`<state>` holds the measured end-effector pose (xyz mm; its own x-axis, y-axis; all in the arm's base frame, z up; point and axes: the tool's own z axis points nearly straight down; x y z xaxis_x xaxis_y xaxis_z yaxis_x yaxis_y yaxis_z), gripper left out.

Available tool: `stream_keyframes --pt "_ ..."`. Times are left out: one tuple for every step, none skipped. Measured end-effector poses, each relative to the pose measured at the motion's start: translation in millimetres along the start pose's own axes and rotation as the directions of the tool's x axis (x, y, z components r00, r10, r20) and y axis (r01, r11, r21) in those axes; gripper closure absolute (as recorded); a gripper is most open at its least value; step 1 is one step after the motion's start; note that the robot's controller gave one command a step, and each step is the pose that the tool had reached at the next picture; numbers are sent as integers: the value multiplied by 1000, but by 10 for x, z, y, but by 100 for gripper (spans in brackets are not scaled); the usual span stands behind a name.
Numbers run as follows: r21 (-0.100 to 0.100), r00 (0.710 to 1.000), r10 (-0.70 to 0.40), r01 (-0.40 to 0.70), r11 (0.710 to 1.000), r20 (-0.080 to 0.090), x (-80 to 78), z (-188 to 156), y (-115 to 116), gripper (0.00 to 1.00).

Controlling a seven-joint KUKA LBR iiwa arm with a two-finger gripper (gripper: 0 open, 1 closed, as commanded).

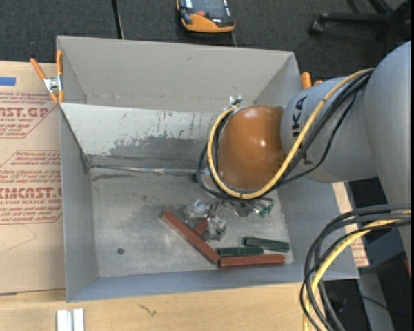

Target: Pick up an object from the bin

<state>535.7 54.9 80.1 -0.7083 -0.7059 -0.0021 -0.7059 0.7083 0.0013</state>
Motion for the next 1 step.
stream_keyframes --pt "0 987 -160 160 987 -2 -24 -181 90 100"
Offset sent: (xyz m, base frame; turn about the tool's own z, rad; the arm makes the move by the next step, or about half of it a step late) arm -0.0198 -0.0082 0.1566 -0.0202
